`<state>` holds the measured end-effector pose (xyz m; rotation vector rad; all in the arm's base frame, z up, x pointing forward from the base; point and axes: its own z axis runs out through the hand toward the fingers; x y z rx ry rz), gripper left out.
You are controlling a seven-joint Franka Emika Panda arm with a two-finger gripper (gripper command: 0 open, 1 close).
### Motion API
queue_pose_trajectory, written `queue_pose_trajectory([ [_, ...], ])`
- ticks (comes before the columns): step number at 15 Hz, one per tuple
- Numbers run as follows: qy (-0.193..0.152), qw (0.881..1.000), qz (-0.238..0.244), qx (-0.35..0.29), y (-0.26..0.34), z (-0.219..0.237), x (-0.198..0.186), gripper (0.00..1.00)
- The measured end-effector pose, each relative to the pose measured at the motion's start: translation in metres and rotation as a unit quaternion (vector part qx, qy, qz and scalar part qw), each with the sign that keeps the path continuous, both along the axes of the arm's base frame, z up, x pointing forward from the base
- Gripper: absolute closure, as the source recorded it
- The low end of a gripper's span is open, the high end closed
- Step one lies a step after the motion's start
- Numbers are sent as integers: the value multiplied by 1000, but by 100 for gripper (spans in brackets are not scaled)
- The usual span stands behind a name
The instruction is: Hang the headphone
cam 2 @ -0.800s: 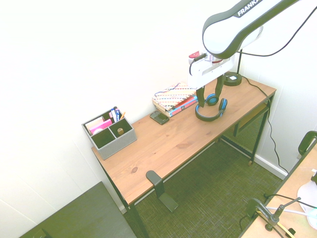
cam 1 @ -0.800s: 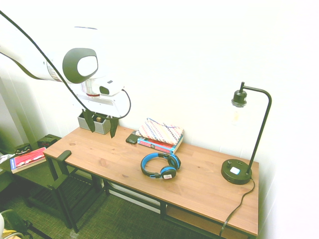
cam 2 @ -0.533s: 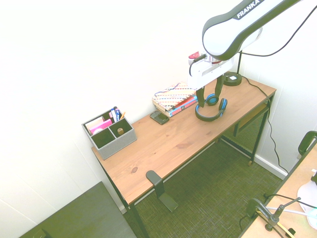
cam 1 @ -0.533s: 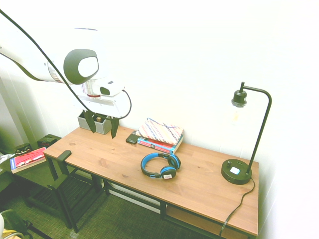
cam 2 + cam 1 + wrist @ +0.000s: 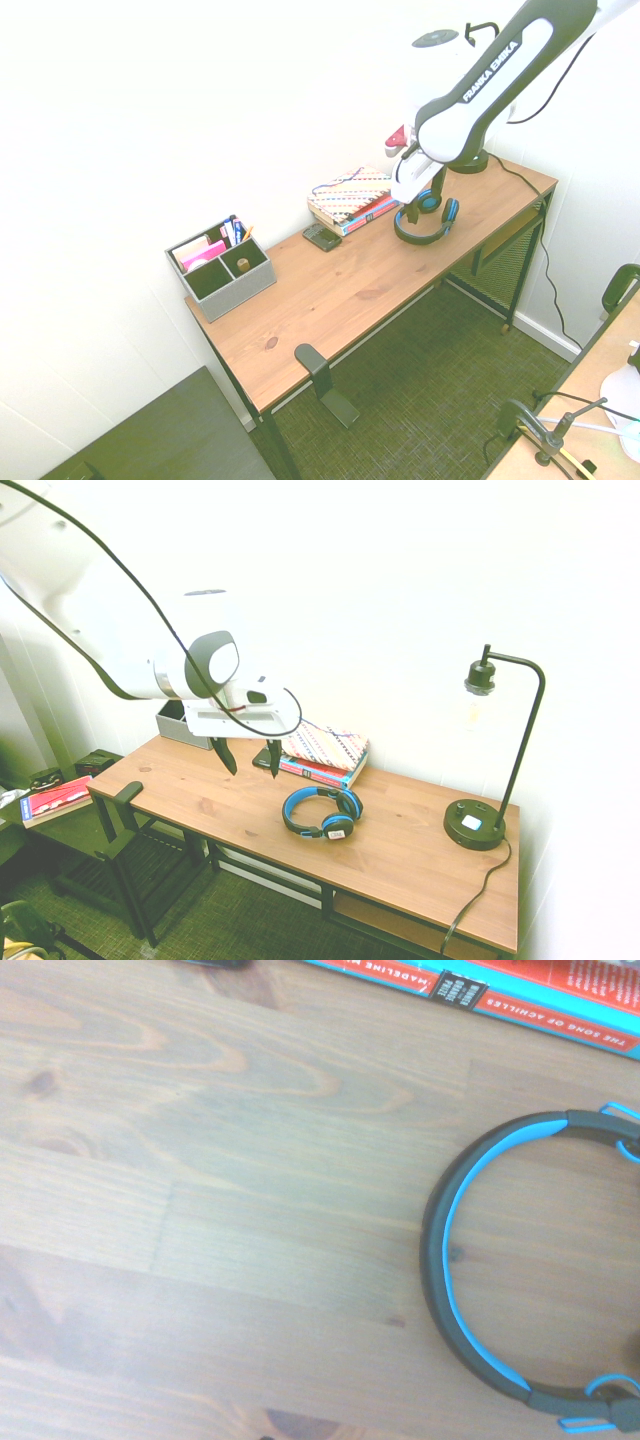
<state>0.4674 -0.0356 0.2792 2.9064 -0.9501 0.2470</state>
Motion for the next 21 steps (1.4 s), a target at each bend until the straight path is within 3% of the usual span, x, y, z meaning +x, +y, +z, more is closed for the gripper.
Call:
queue_pose_trajectory([
  [7,-3,999,-24,32,-15,-51,34,0],
  [8,-4,999,-27,37,-18,-54,39,100],
  [13,-4,998,-26,49,-39,-88,55,100],
  [21,12,997,-36,68,-43,-100,69,100],
])
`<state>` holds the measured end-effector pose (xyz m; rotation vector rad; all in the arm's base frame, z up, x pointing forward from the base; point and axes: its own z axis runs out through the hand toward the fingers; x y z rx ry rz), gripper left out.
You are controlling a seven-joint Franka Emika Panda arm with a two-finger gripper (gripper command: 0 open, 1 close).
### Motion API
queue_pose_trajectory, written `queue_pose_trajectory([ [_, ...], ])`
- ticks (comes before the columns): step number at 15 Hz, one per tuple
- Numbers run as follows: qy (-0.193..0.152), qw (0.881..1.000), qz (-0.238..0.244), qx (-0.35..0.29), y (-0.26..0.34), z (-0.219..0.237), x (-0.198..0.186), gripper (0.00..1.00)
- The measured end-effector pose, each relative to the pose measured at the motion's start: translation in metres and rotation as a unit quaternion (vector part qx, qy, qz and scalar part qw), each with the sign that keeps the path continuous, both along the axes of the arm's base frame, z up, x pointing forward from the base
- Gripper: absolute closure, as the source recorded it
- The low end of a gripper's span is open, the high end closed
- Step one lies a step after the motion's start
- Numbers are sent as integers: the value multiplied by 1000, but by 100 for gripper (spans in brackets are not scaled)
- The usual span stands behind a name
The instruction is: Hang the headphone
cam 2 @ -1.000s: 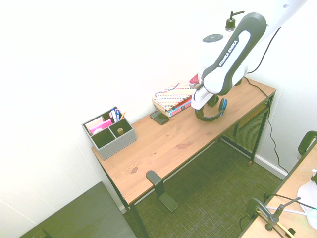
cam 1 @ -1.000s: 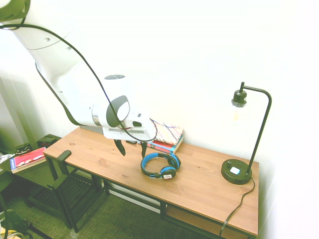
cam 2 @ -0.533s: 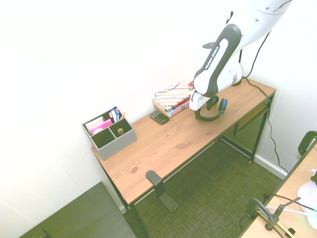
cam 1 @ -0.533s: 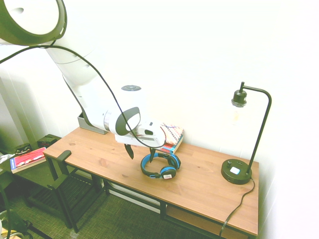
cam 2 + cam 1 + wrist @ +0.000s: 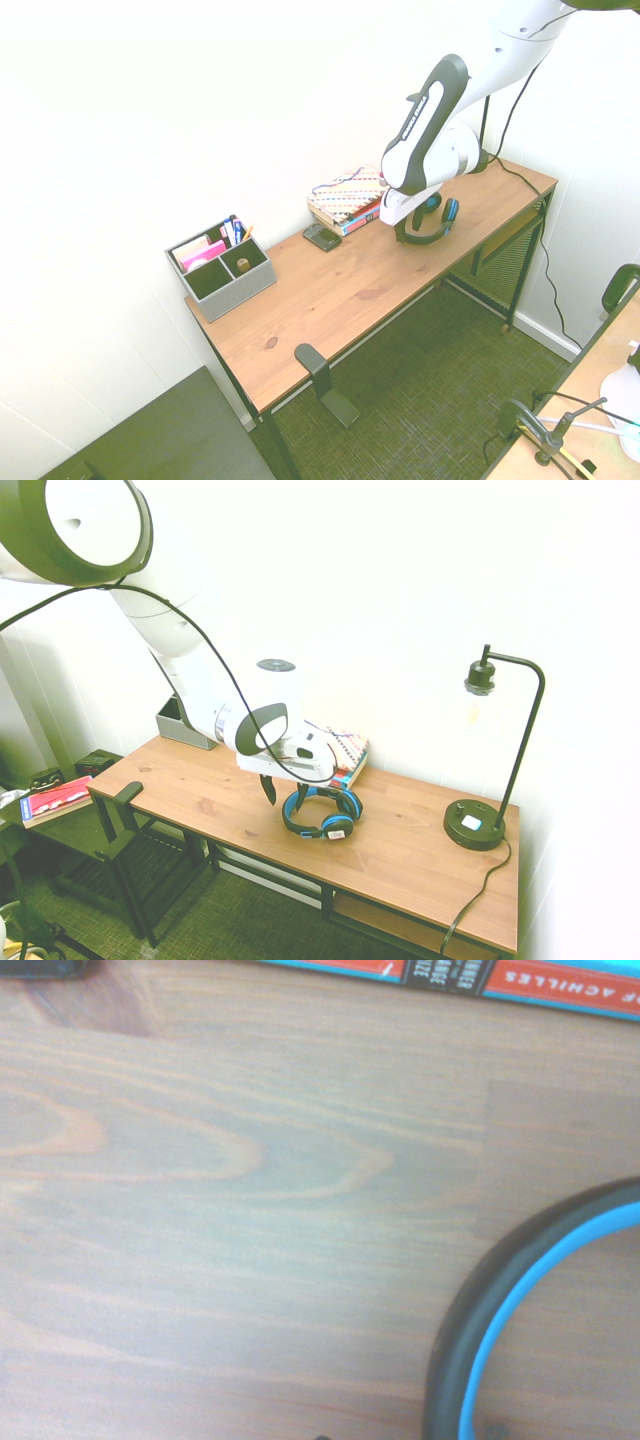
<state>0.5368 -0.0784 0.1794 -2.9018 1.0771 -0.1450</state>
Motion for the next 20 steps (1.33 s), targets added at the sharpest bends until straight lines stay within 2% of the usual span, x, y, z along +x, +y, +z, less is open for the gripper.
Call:
queue_pose_trajectory([
  [11,12,1000,10,1,-3,-18,4,100],
  [15,8,1000,-10,-4,-14,-11,8,100],
  [17,17,999,-36,-2,-18,6,9,100],
  [20,15,998,-66,8,-14,67,9,100],
])
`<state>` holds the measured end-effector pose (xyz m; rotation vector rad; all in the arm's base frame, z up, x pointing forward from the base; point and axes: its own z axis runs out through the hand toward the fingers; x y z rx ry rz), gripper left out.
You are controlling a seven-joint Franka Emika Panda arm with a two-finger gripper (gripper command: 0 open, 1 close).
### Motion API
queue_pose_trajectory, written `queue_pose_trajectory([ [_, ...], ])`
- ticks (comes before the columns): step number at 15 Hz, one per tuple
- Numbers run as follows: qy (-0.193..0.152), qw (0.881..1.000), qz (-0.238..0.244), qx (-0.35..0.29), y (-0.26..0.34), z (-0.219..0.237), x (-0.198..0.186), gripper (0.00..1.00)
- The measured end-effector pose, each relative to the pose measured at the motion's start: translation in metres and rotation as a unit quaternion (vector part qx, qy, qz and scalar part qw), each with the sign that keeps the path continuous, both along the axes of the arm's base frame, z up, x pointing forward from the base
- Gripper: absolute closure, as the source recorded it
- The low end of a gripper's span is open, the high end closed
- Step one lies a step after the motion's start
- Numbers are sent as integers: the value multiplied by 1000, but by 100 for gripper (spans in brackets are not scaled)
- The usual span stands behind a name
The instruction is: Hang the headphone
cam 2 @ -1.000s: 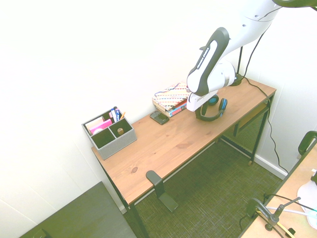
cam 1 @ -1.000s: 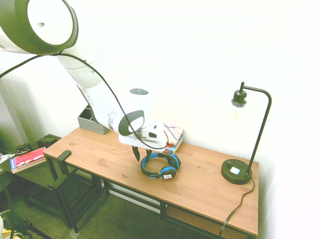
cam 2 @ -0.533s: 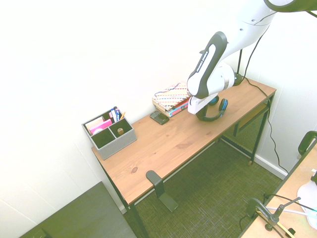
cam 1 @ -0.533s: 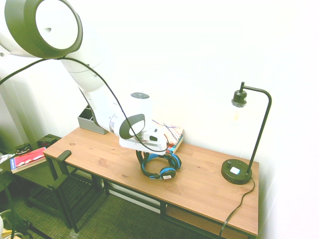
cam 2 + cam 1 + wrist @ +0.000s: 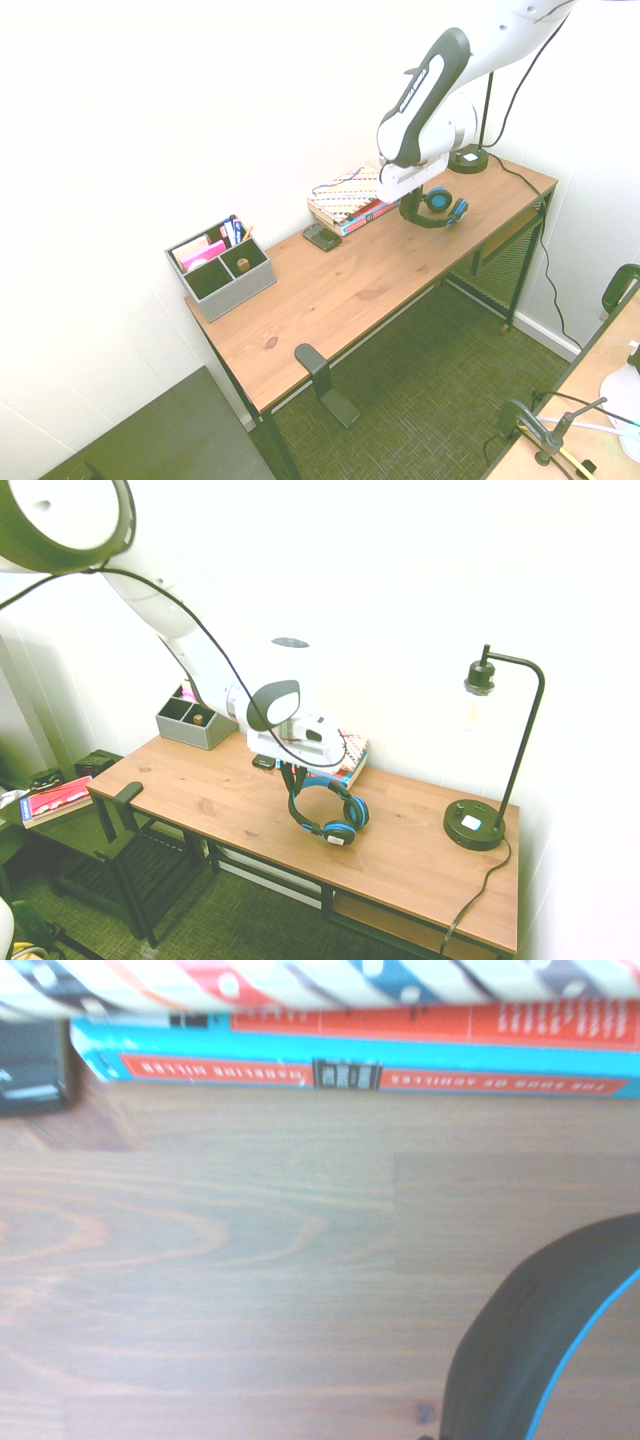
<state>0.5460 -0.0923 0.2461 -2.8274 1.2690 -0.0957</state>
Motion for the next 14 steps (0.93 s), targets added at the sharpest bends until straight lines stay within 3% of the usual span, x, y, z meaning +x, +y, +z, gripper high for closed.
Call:
queue_pose_trajectory([
  [6,-21,1000,1,12,53,112,-57,100],
  [10,-11,999,31,13,111,134,-126,100],
  [14,-18,997,78,13,169,125,-184,100],
])
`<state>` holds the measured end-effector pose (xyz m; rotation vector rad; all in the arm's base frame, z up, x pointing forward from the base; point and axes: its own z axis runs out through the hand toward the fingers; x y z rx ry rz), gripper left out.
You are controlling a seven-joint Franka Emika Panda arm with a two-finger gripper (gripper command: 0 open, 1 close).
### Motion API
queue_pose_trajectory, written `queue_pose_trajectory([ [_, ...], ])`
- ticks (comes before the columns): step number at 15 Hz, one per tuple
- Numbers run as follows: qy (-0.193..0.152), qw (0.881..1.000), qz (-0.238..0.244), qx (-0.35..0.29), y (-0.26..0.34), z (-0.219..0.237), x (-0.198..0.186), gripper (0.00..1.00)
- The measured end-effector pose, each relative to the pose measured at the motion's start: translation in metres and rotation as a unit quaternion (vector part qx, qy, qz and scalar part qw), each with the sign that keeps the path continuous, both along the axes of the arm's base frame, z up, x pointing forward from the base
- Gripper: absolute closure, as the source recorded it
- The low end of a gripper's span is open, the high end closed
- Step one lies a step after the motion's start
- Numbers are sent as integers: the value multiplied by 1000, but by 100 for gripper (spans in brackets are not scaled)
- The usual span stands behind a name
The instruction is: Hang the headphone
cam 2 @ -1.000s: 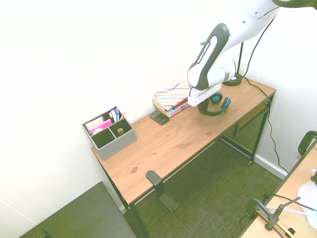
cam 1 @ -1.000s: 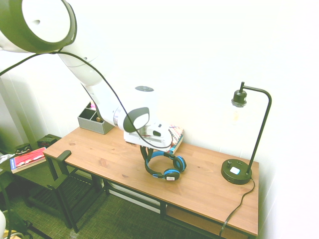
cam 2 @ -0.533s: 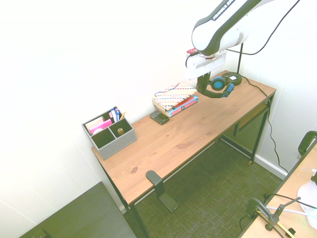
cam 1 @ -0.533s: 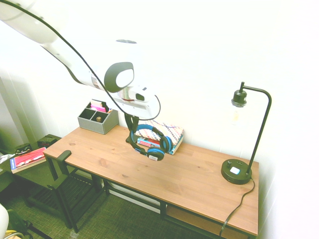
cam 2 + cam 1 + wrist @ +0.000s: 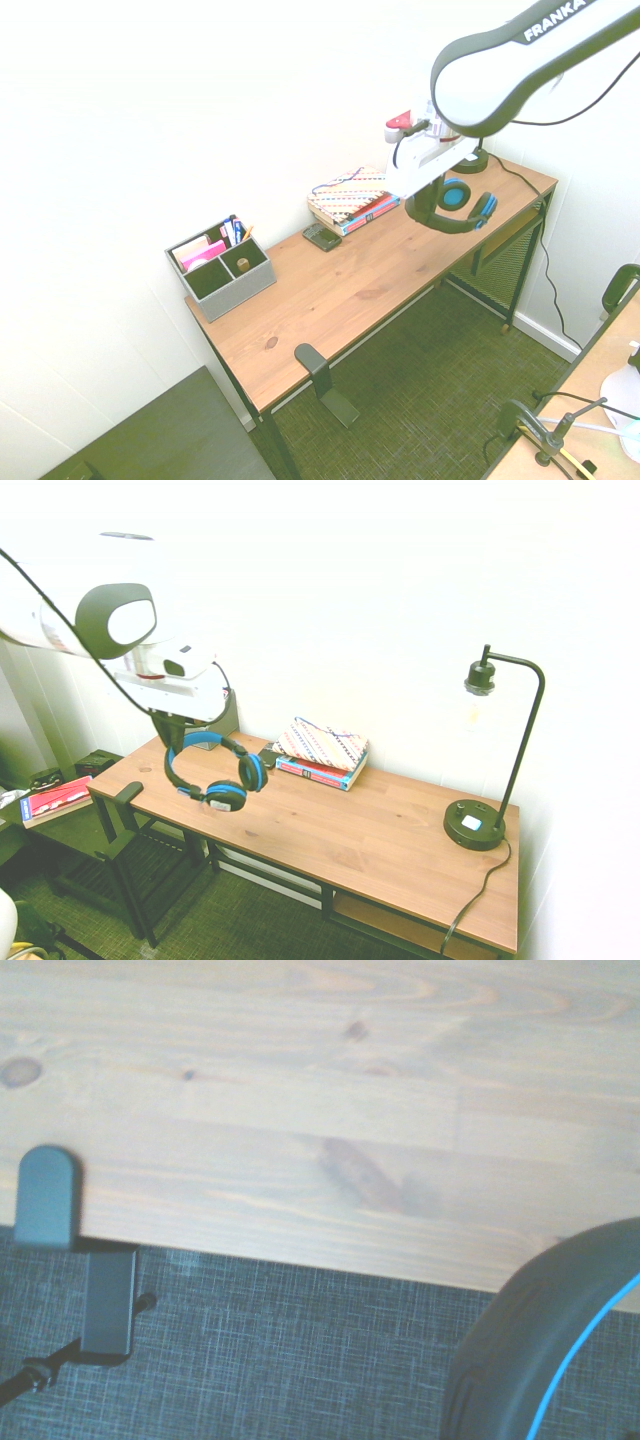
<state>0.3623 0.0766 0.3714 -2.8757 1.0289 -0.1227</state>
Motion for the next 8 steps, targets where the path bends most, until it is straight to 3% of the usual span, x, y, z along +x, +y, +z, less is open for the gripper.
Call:
queue_pose_trajectory([
  [4,-21,999,34,3,84,-23,-12,100],
  [8,-10,998,61,7,155,-80,-38,100],
])
